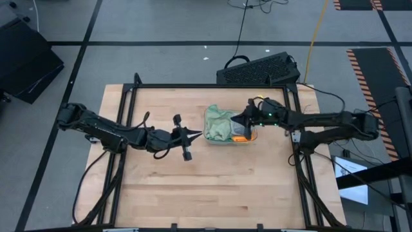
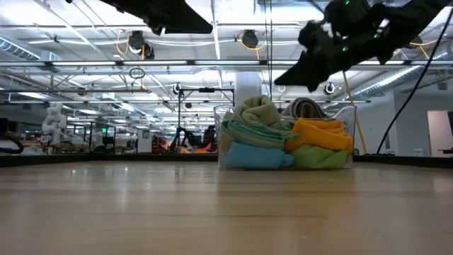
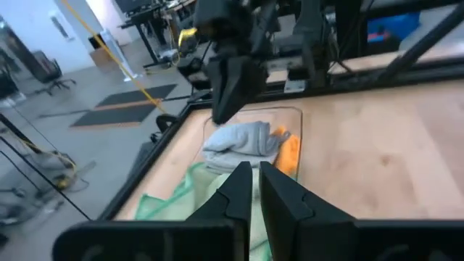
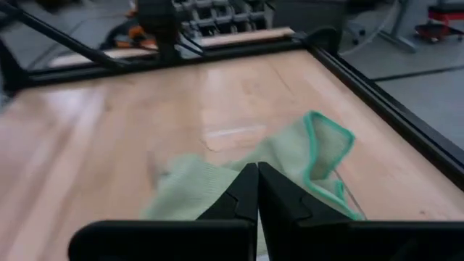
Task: Fold microfiber towels
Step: Put the folded gray microfiber cloth into the transparent bin, then return to Home Position
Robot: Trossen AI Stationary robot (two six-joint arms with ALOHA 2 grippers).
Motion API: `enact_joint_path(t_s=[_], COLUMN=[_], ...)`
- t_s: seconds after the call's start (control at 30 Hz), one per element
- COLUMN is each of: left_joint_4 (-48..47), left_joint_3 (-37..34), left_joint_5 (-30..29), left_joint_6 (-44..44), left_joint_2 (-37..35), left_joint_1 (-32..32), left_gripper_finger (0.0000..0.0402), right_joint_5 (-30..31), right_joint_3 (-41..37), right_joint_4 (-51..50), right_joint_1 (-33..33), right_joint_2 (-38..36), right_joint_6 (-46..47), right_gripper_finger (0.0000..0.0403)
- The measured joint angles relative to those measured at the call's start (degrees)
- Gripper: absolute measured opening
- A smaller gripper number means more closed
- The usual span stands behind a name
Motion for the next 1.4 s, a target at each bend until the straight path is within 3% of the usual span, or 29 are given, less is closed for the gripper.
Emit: enact_joint_path(t_s=[0.17, 0.43, 0.63, 0.73, 0.87, 1.0, 1.4], left_joint_4=[-0.3, -10.3, 1.6, 7.6, 7.3, 7.1, 7.1], left_joint_3=[0.0, -1.8, -14.3, -18.7, -22.1, -22.6, -22.6], left_joint_5=[1.7, 1.9, 1.5, -1.2, -4.6, -5.0, 10.6], left_joint_6=[-2.2, -4.3, -6.3, -4.2, 1.3, -4.4, -4.8], left_joint_2=[-0.5, -7.2, -11.2, -13.0, -13.8, -13.8, -13.8], left_joint_1=[-0.1, -1.0, -0.7, -0.6, 0.6, 2.0, 11.3], left_gripper_finger=[0.0031, 0.003, 0.003, 0.003, 0.0031, 0.0031, 0.003], right_joint_5=[0.4, 10.4, 19.8, 19.8, 19.5, 19.4, 14.8], right_joint_3=[0.0, 0.0, -3.9, -8.5, -14.8, -19.2, -24.4], right_joint_4=[-6.9, -16.4, -16.9, -13.8, -7.1, -1.8, -0.4], right_joint_1=[4.4, 13.8, 19.8, 21.0, 21.4, 21.3, 21.3], right_joint_2=[-8.3, -18.3, -22.3, -24.1, -26.3, -29.6, -39.1], right_joint_6=[0.4, -6.3, -9.8, -10.2, -11.5, -13.2, -15.2], right_gripper_finger=[0.0, 0.0, 0.0, 0.0, 0.0, 0.0, 0.0])
